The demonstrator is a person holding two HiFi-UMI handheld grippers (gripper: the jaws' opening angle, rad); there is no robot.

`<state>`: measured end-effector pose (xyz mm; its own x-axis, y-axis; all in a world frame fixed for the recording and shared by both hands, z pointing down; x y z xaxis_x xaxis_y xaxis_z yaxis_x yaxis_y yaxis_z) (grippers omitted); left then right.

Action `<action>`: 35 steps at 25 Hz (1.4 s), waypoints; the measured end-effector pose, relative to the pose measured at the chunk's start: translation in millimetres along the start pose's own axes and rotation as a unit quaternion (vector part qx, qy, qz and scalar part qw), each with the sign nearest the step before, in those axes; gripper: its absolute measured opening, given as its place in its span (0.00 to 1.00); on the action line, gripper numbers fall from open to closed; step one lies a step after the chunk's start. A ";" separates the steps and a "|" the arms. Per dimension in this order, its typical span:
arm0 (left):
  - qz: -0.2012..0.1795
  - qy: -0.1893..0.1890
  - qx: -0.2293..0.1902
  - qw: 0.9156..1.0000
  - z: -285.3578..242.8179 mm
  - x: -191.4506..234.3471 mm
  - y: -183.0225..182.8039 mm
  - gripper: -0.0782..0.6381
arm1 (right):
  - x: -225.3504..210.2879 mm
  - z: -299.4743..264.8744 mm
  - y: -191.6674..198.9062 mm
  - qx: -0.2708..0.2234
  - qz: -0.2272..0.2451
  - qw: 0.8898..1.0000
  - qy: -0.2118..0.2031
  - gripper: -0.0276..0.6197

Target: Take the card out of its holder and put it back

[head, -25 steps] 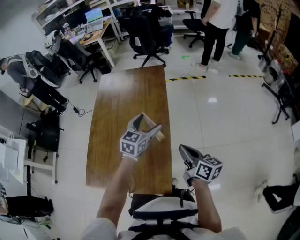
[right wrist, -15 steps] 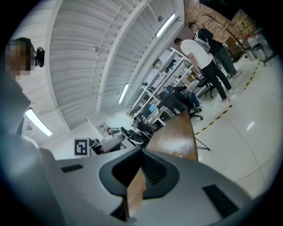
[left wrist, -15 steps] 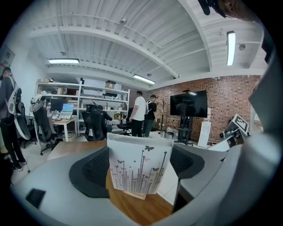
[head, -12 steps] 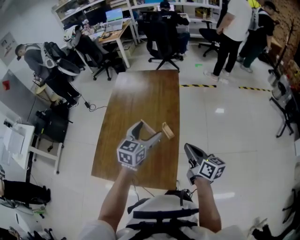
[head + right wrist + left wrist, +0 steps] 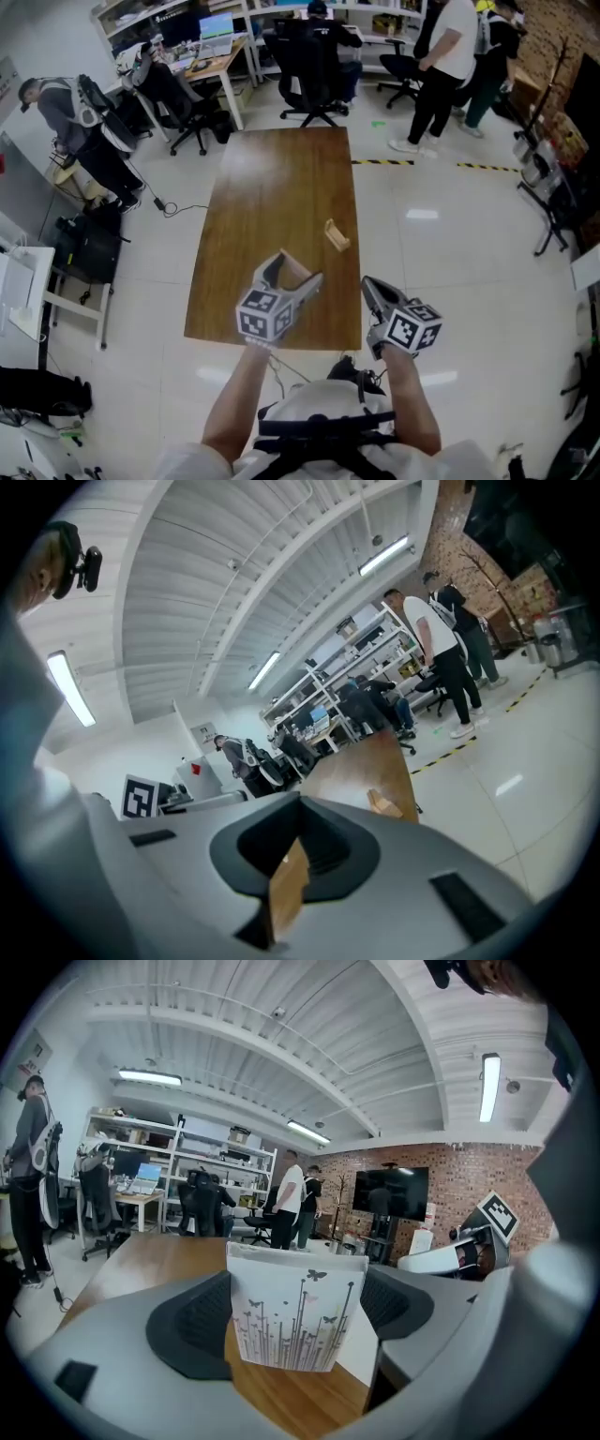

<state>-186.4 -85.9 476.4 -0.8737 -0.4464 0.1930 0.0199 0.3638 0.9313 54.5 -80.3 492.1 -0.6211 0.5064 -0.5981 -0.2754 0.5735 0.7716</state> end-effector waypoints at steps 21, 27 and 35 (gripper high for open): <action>-0.001 0.028 0.002 1.000 23.4 -7.6 13.9 0.71 | 25.8 23.6 26.0 -0.009 0.007 0.999 0.037 0.05; -0.012 0.042 -0.011 0.999 17.2 -4.2 3.0 0.71 | 20.7 15.3 18.7 -0.016 -0.001 0.999 0.031 0.05; 0.004 0.042 -0.021 0.999 3.1 5.4 -11.8 0.70 | 16.4 18.0 7.8 -0.022 -0.002 0.999 0.037 0.05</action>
<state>-192.9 -90.0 465.4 -0.8292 -0.5119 0.2246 0.0492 0.3334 0.9415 55.4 -56.0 484.4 -0.6727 0.4539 -0.5843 -0.3089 0.5454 0.7792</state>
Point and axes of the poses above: the fingertips, and each gripper's own axes: z backward along the fingers, x to its left, y out of its underside, the point moved 8 cm from there along z, backward along the fingers, and after that the axes turned 1 degree about -z, right-handed, at the moved point
